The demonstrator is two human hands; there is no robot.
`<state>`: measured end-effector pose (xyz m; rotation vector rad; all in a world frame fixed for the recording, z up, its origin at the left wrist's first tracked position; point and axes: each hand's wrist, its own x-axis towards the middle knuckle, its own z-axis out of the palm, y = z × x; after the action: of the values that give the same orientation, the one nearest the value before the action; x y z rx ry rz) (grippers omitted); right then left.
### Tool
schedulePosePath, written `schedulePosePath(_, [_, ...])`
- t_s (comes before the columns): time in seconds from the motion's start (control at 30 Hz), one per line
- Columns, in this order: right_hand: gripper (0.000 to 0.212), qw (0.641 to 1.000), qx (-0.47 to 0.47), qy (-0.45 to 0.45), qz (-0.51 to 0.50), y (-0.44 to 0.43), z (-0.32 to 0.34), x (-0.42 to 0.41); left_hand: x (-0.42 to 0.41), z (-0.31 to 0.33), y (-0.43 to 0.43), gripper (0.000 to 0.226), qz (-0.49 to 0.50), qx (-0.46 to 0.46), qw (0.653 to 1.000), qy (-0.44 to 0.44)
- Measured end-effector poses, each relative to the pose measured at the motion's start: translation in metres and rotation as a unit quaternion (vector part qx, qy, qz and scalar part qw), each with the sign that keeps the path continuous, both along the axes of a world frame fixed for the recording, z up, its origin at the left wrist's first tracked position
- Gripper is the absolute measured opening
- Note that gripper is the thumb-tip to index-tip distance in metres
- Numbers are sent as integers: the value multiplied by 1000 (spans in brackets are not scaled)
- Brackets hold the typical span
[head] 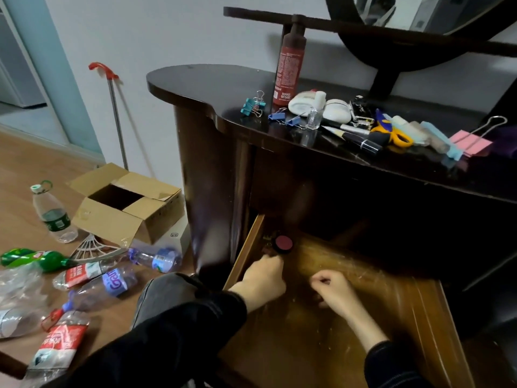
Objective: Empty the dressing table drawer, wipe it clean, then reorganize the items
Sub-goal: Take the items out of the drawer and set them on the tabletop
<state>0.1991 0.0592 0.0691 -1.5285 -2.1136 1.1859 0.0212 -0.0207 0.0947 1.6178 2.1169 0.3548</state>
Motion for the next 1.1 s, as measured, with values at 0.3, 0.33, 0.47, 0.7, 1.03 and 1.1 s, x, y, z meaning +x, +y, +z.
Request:
schedulePosePath(0.3, [14, 994, -70, 71, -36, 12, 0, 30, -3, -23, 43, 29, -29, 58, 994, 89])
schedulePosePath(0.33, [14, 993, -74, 78, -41, 13, 1, 30, 0, -23, 46, 30, -25, 63, 993, 93])
schedulePosePath(0.47, [17, 959, -169, 182, -138, 12, 4, 29, 22, -21, 42, 13, -15, 156, 988, 0])
schedulePosePath(0.7, [40, 778, -426, 389, -250, 11, 1, 31, 51, -15, 32, 21, -91, 199, 972, -81])
schedulePosePath(1.03, [32, 814, -356, 380, -260, 13, -12, 33, 11, -19, 54, 57, 51, 9, 992, 115])
schedulePosePath(1.1, [32, 816, -357, 377, -255, 14, -11, 32, 10, -21, 58, 57, 58, 21, 991, 119])
